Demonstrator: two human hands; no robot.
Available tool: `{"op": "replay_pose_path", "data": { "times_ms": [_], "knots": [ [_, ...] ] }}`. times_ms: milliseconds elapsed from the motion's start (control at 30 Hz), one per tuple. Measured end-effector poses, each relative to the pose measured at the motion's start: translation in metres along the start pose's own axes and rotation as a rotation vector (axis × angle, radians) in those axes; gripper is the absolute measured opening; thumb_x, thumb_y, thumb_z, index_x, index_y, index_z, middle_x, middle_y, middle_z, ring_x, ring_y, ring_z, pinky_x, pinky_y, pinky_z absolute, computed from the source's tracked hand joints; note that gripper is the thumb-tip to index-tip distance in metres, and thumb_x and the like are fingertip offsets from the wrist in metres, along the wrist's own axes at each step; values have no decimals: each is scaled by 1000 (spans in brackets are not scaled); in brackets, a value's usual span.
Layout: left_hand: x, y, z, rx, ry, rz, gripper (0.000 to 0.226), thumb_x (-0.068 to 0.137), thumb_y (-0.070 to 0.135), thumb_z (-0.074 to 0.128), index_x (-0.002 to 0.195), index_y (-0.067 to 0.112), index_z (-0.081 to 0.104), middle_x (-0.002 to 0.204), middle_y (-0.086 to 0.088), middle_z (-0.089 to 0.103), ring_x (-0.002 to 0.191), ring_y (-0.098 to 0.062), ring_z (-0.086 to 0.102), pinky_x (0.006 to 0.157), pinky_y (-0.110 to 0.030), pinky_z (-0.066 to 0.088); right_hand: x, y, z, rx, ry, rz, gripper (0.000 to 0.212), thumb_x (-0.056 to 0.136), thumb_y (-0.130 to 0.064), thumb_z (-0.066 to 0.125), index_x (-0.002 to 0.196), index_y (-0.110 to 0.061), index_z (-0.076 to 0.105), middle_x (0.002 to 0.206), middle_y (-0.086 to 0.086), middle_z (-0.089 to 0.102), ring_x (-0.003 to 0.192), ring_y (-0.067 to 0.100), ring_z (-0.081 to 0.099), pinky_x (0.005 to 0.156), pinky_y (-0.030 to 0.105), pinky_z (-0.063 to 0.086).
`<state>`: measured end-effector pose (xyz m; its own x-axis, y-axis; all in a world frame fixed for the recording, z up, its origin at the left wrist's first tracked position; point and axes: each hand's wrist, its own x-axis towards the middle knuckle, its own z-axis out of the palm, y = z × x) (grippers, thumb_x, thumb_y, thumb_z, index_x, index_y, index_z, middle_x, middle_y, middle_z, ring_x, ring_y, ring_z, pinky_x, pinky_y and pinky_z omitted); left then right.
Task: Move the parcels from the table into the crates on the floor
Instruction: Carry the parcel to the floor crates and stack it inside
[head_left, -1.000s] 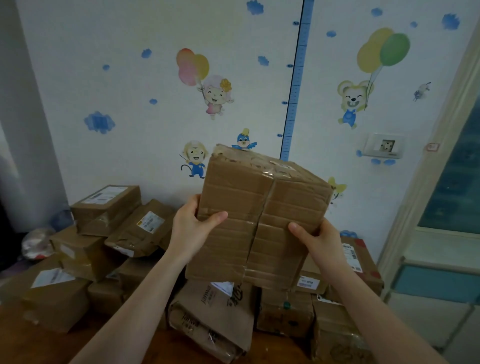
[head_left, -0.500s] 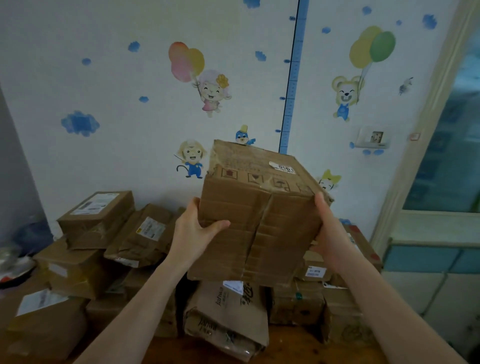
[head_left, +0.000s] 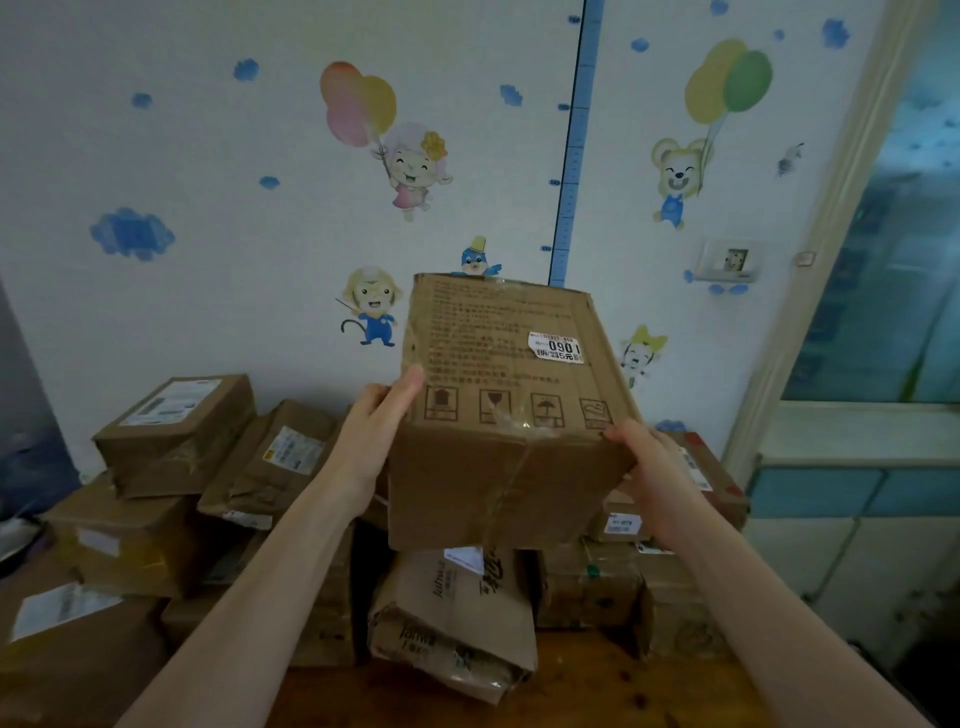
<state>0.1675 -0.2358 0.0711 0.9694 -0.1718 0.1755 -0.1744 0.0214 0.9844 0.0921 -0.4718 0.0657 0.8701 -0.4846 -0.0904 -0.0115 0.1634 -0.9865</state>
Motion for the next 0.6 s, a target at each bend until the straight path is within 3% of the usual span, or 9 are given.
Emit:
{"op": "replay_pose_path", "data": {
  "times_ms": [100, 200, 300, 367, 433, 533, 600],
  "knots": [
    [2, -1, 0, -32, -4, -85, 92, 58, 79, 68, 120, 12, 58, 114, -5, 67, 106, -22, 63, 99, -48, 43, 1, -3, -4, -4, -53, -51, 9, 89, -8, 54, 89, -16, 51, 96, 4, 57, 87, 15, 54, 79, 28, 46],
    [1, 1, 8, -32, 44, -123, 55, 75, 49, 73, 113, 11, 62, 102, -4, 71, 94, -18, 67, 83, -35, 50, 5, -5, -4, -46, -110, -65, 13, 87, -5, 53, 97, -13, 52, 102, 8, 57, 90, 17, 55, 78, 28, 46],
    [0, -2, 15, 5, 54, -147, 50, 78, 37, 75, 120, 13, 61, 108, -4, 70, 100, -22, 65, 93, -42, 51, 11, -6, -6, -49, -142, -60, 24, 88, -9, 56, 111, -9, 51, 106, 10, 58, 92, 18, 56, 79, 29, 47],
    [0, -3, 17, 6, 73, -136, 44, 81, 30, 73, 119, 13, 61, 108, -4, 69, 100, -22, 64, 95, -42, 49, 14, -8, -8, -34, -179, -44, 37, 86, -23, 63, 118, -10, 50, 110, 9, 61, 96, 18, 59, 76, 29, 48],
    [0, -5, 19, 35, 85, -108, 36, 82, 24, 73, 114, 12, 60, 101, -1, 68, 94, -18, 64, 88, -35, 51, 16, -9, -7, -51, -191, -28, 44, 81, -33, 67, 116, -13, 51, 107, 6, 65, 96, 19, 62, 77, 31, 51],
    [-3, -6, 26, 106, 109, -22, 24, 83, 17, 72, 103, 18, 58, 90, 8, 62, 83, -7, 59, 76, -25, 48, 19, -4, -9, -119, -128, -75, 37, 84, -25, 68, 116, -11, 55, 100, 4, 67, 92, 19, 64, 85, 36, 52],
    [-5, -6, 29, 163, 122, 40, 25, 83, 14, 72, 98, 21, 54, 87, 12, 59, 80, -1, 55, 67, -17, 43, 20, 0, -11, -148, -107, -115, 31, 87, -17, 65, 116, -11, 56, 96, 3, 67, 90, 17, 65, 82, 34, 54]
  ]
}}
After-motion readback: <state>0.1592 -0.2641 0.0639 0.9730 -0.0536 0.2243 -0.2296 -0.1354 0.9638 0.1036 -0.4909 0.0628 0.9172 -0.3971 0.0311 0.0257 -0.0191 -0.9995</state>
